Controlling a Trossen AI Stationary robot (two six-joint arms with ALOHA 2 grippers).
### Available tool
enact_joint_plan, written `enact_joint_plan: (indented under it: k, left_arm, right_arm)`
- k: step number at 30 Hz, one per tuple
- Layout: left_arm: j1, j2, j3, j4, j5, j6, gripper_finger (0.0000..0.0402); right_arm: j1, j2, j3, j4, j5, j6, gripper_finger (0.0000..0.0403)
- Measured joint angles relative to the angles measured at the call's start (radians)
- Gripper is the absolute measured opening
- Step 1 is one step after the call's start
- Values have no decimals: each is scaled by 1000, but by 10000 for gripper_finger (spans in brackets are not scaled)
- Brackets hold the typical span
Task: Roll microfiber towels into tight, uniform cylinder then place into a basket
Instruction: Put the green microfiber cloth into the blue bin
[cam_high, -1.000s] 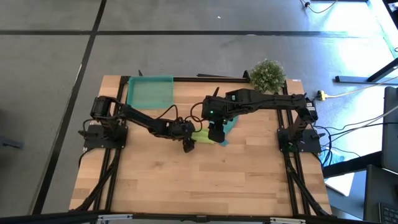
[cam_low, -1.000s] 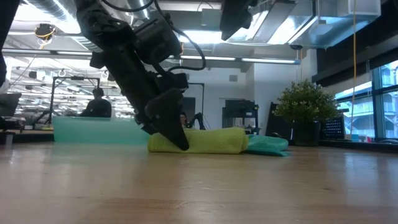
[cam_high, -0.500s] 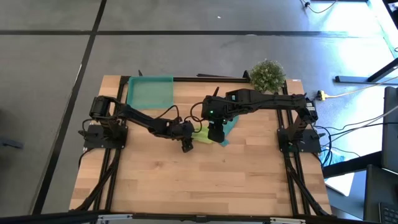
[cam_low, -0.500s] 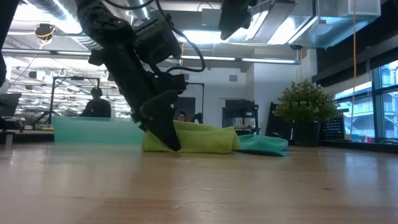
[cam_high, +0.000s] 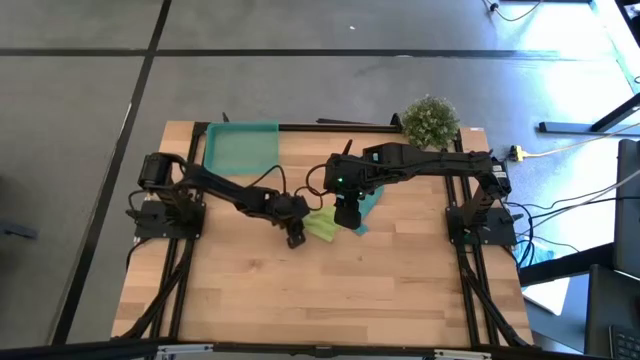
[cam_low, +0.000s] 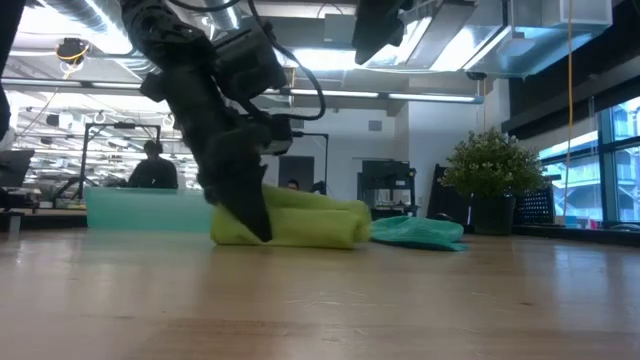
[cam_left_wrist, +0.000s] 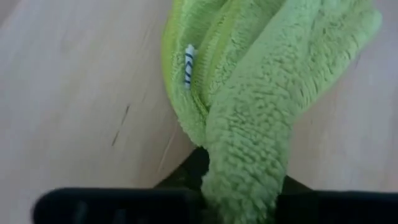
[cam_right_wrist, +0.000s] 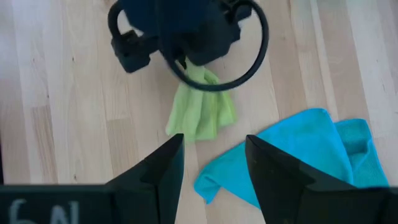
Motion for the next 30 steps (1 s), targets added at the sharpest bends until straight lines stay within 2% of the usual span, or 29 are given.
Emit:
enact_joint_plan:
  k: [2,7,15,21,25,30]
  left_arm:
    - [20,-23,-3,-34,40,-26,20]
    - [74,-88,-2,-131,87,-89,20]
    - [151,-237,-2,-266,80,-101,20]
    - [252,-406,-1,-390,77,-93,20]
    - [343,-521,0,-482,71,-45,20]
    - [480,-611,1,-600,11,76,20]
  right_arm:
    - [0,0,0,-1,0,0,172]
    - [0,0,0,-4,-1,0,172]
    - [0,0,0,1,-1,-3,172]
    - [0,0,0,2,-2,-4,172]
    - [0,0,0,7,-2,-4,172]
    - [0,0,0,15,-2,-7,172]
